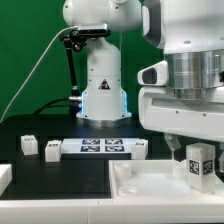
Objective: Assemble one leg
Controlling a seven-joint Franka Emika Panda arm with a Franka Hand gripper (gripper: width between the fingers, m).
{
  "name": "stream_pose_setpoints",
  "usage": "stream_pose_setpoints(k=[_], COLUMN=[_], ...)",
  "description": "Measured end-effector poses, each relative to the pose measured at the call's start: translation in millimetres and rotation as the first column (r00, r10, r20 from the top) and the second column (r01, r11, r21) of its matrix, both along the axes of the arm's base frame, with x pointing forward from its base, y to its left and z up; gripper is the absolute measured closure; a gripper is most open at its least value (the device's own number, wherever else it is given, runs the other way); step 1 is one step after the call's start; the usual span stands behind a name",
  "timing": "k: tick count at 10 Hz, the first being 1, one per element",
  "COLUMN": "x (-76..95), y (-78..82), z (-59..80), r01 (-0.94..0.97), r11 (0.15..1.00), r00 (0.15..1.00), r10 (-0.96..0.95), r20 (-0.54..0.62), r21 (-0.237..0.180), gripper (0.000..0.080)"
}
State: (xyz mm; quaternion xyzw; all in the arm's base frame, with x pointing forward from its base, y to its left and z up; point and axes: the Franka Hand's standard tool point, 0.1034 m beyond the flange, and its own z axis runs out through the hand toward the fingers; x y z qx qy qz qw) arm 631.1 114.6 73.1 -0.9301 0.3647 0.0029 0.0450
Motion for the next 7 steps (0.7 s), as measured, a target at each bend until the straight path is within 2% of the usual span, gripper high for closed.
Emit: stream_pose_setpoints(k=[2, 3, 5, 6, 7], x=[-0.6, -0.7, -0.6, -2.2, -6.5], y=[4.3, 4.0, 7.4, 7.9, 6.6], z=[0.3, 0.2, 0.2, -0.7, -2.4], r01=[-0.235, -0.376, -0.573, -0.671, -0.735], r11=[0.972, 0.926, 0.815, 0.732, 0.665], r00=[0.972, 0.926, 0.816, 0.733, 0.667], r10=[0.236, 0.377, 0.578, 0.679, 0.745], r20=[0.019, 0.026, 0.032, 0.04, 0.035], r21=[-0.011, -0.027, -0.086, -0.12, -0.132], gripper=[0.0153, 0.0153, 0.015, 0.015, 0.015])
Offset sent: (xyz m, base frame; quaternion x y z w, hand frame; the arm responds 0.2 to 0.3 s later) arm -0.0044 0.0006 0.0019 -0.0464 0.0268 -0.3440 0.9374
